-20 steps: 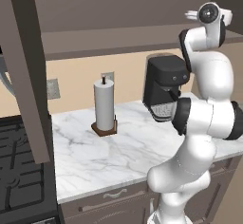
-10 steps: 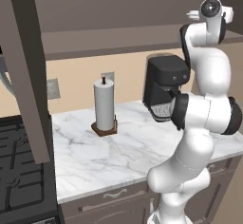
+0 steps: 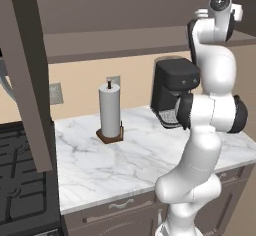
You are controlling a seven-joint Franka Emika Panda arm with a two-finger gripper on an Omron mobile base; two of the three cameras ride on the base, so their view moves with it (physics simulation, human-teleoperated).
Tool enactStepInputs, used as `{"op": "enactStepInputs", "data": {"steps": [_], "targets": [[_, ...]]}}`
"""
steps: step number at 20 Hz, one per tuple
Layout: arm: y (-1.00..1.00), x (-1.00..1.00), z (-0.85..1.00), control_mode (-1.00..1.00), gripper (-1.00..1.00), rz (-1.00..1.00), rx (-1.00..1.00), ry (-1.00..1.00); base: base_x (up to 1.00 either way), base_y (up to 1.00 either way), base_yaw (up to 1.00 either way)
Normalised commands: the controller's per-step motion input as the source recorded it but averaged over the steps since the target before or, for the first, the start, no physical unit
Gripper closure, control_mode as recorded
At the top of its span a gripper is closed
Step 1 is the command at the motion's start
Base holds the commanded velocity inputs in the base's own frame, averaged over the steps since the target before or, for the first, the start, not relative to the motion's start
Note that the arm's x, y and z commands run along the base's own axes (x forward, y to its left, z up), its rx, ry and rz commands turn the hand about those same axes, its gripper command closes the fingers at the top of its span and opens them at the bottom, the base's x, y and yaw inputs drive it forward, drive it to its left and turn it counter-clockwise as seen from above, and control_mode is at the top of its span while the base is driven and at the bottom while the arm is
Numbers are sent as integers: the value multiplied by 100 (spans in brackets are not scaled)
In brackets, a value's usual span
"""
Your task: Get the candle and the beer from the cabinet and move them to the dining counter.
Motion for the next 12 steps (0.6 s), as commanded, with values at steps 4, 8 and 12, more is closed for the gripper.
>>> {"op": "enactStepInputs", "data": {"steps": [4, 8, 12], "targets": [[-24, 16, -7, -100, -100, 1, 8, -6, 0, 0, 0], [-37, 2, -2, -100, -100, 1, 10, -9, 0, 0, 0], [-20, 0, 0, -100, -100, 0, 4, -2, 0, 0, 0]]}}
